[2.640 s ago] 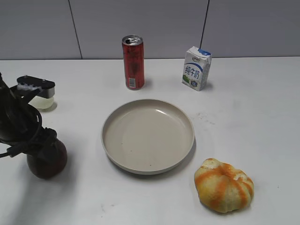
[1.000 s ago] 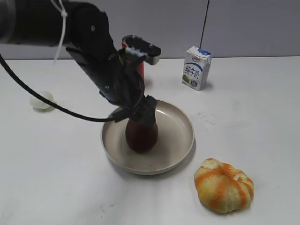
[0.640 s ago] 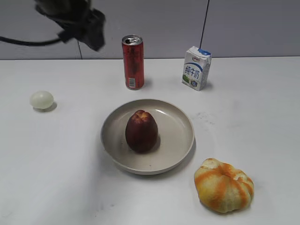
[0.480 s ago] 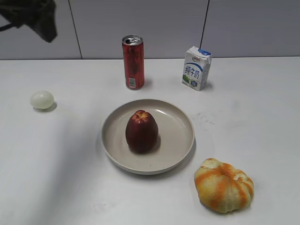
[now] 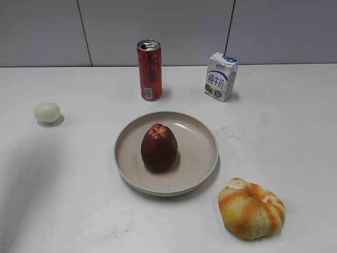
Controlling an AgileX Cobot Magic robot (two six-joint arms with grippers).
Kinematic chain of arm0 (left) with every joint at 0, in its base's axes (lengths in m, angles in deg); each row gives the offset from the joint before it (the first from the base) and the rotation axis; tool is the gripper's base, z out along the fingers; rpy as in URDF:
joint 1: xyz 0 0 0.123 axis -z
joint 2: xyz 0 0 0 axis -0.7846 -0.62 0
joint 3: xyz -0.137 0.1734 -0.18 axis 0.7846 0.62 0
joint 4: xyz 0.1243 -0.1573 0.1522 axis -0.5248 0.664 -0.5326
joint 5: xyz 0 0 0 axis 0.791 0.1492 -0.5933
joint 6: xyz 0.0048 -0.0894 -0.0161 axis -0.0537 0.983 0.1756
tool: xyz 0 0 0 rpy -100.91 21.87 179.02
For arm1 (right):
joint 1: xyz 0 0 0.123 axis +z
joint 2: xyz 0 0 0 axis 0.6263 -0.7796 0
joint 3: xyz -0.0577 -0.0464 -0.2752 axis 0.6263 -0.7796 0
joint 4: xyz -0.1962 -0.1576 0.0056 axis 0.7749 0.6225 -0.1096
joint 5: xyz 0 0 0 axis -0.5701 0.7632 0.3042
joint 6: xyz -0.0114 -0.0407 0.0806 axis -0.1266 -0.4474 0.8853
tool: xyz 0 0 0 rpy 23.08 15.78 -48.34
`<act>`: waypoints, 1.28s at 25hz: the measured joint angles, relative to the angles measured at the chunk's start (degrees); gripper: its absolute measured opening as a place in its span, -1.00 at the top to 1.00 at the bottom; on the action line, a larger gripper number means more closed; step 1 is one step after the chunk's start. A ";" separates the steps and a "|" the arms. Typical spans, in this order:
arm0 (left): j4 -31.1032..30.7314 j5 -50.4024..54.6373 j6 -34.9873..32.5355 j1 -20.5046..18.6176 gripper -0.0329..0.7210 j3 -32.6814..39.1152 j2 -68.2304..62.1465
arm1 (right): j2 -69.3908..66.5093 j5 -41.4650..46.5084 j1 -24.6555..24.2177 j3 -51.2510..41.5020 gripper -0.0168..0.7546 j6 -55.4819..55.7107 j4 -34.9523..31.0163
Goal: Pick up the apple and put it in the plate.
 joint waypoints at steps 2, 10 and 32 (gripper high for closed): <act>0.25 0.05 0.00 -0.01 -0.61 5.46 3.62 | 0.00 0.00 0.00 0.00 -0.57 0.00 0.00; -1.07 -0.55 0.00 -0.13 -0.59 30.20 21.50 | 0.00 0.00 0.00 0.00 -0.57 -0.07 0.00; -1.27 -7.19 0.00 -0.13 -0.55 53.74 69.10 | 0.00 0.00 0.00 0.00 -0.57 -0.08 0.00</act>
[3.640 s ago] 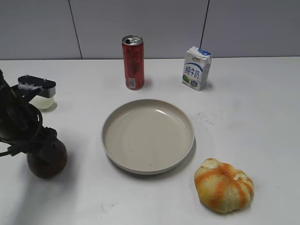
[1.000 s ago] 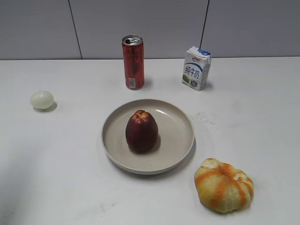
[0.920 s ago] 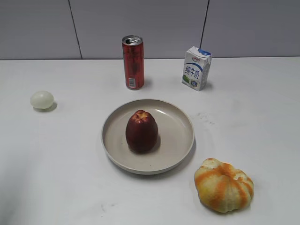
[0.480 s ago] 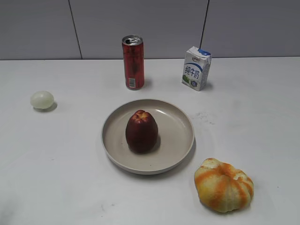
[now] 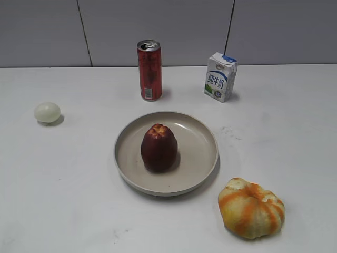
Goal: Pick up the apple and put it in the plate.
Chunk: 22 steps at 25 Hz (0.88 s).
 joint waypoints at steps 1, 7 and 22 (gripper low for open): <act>0.00 0.00 0.00 0.00 -0.55 0.00 2.43 | 0.00 0.00 0.00 0.00 -0.57 0.00 0.00; 0.00 0.05 0.00 0.00 -0.55 0.00 15.67 | 0.00 0.00 0.00 0.00 -0.57 0.00 0.00; -0.23 0.32 0.00 0.00 -0.54 0.07 19.68 | -0.05 0.00 0.00 0.00 -0.57 0.00 -0.46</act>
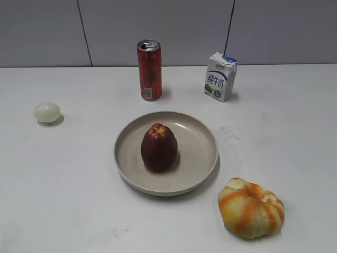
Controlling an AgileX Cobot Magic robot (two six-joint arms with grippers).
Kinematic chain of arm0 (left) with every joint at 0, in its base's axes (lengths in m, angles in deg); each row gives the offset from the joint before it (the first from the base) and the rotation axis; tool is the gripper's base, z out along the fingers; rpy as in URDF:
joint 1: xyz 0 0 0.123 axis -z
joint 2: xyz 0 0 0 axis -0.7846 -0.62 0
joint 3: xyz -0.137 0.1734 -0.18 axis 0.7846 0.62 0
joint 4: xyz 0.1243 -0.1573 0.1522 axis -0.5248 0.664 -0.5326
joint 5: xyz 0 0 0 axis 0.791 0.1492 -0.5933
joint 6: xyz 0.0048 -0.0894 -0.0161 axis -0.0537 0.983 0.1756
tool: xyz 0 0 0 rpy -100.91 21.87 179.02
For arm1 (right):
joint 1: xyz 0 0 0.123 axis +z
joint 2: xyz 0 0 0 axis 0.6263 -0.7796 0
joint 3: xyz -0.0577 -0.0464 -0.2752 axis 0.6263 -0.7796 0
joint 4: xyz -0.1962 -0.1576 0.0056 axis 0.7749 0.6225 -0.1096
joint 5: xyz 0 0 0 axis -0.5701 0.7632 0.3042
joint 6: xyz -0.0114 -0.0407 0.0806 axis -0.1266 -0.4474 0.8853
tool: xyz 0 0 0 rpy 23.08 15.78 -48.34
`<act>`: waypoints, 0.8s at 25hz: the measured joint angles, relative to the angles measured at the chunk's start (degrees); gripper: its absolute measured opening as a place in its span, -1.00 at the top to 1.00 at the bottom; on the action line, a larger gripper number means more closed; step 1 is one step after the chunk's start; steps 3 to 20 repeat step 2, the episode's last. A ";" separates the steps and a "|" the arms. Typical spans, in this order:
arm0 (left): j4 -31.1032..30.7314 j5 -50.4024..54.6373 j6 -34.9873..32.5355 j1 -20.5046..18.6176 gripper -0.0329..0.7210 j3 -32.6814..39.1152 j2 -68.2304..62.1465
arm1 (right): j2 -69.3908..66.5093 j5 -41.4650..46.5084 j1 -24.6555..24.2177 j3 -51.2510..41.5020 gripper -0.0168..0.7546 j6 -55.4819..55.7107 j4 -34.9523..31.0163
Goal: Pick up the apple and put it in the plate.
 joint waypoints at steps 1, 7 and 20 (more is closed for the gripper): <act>0.00 0.00 0.00 0.00 -0.54 0.00 0.00 | 0.00 0.00 0.00 0.00 -0.57 0.00 0.00; -0.05 0.00 0.00 0.00 -0.54 0.00 0.00 | 0.00 0.00 0.00 0.00 -0.57 0.00 -0.05; -0.05 0.00 0.00 0.00 -0.54 0.00 0.00 | 0.00 0.00 0.00 0.00 -0.57 0.00 -0.05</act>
